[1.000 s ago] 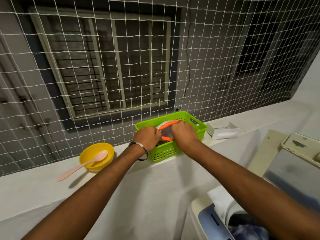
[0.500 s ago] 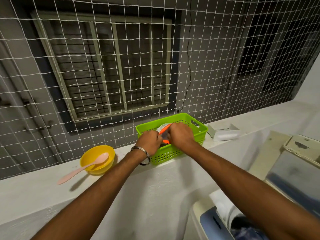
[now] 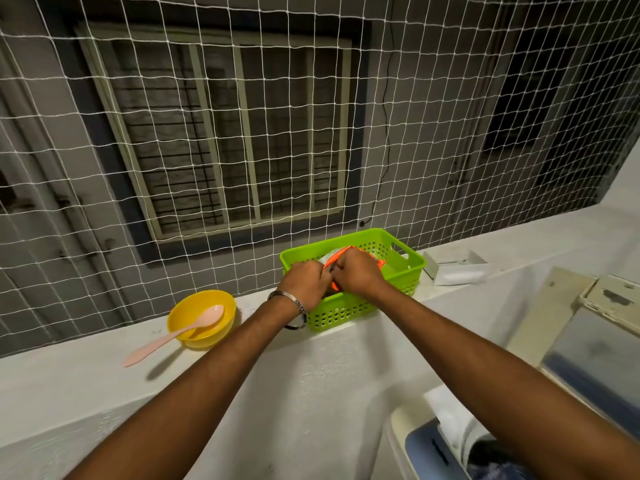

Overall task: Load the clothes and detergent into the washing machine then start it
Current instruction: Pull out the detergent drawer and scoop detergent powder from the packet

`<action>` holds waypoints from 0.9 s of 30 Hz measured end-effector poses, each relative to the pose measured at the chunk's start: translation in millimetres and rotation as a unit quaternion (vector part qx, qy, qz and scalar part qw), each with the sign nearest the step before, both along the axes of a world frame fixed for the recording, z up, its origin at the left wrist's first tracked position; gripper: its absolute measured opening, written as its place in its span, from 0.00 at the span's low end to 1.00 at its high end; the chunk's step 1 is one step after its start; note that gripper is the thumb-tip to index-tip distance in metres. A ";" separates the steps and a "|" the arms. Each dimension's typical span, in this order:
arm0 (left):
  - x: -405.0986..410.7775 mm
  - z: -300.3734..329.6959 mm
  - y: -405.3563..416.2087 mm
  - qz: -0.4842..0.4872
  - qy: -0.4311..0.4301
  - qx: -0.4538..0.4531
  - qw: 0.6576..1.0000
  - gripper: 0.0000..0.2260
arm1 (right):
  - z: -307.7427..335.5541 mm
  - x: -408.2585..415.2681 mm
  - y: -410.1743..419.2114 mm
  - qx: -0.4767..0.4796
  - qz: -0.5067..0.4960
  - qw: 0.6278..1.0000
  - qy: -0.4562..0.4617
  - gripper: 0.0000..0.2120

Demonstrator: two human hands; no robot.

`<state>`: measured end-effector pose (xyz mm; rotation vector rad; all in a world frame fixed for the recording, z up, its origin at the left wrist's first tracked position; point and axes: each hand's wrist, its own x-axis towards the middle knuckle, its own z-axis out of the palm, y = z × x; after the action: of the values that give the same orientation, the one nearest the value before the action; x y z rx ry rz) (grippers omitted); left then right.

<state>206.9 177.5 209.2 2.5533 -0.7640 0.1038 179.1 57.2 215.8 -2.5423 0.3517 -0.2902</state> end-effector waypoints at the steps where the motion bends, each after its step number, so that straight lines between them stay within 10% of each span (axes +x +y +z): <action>1: 0.7 0.3 -0.9 0.002 0.003 0.003 1.000 0.17 | 0.9 1.6 -1.7 0.028 0.001 1.000 0.006 0.17; 27: 3.5 6.2 -29.3 0.082 -0.049 -0.024 0.995 0.21 | 40.1 -62.5 -126.1 0.473 -0.055 0.879 0.016 0.08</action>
<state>210.4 148.1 215.4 2.5772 -0.5772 0.2981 116.6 -68.9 256.0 -1.5602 0.4999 -0.0731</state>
